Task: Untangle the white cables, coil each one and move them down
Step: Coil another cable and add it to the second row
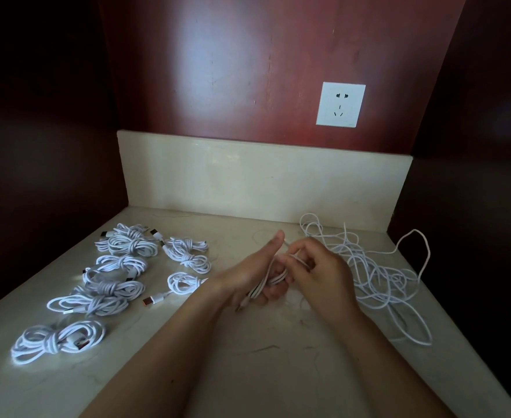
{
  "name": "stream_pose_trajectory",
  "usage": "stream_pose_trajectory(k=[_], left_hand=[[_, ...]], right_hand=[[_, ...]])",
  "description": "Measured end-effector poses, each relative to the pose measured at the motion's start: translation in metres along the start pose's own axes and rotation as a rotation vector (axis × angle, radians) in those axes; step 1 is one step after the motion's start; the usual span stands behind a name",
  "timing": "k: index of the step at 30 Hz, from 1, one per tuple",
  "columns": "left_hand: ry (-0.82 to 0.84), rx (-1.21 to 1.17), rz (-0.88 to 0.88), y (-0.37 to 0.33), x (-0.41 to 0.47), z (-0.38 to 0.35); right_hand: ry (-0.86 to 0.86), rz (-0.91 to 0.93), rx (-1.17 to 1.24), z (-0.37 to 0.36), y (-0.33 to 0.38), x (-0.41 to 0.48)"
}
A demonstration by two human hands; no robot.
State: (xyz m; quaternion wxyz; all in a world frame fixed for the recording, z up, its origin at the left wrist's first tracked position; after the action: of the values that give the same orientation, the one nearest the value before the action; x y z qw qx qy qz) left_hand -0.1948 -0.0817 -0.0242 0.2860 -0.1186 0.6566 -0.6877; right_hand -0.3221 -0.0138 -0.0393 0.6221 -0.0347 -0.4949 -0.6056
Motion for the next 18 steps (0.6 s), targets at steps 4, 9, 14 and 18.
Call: stream_pose_trajectory(k=[4,9,14,18], left_hand=[[0.048,0.060,-0.022,0.002,-0.002,0.000],[-0.094,0.122,-0.163,0.001,0.000,-0.001],[-0.480,0.111,-0.368,0.003,0.007,0.011],[-0.514,-0.215,-0.399,0.001,0.010,0.014]], right_hand=[[0.065,-0.039,0.083,-0.003,-0.007,0.001],[0.041,-0.062,0.166,-0.007,-0.012,0.002],[-0.017,-0.119,0.243,-0.006,-0.014,0.004],[0.053,-0.101,0.191,-0.012,-0.015,0.002]])
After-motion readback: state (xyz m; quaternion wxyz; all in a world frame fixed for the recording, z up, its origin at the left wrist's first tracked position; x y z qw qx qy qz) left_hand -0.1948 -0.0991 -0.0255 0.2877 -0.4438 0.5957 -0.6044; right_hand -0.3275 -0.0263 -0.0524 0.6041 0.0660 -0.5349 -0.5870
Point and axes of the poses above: each hand's wrist, its own x-axis towards the middle knuckle, its own z-axis out of the back of the hand, y = z × x, the point moved 1 cm from there along x, towards the middle knuckle
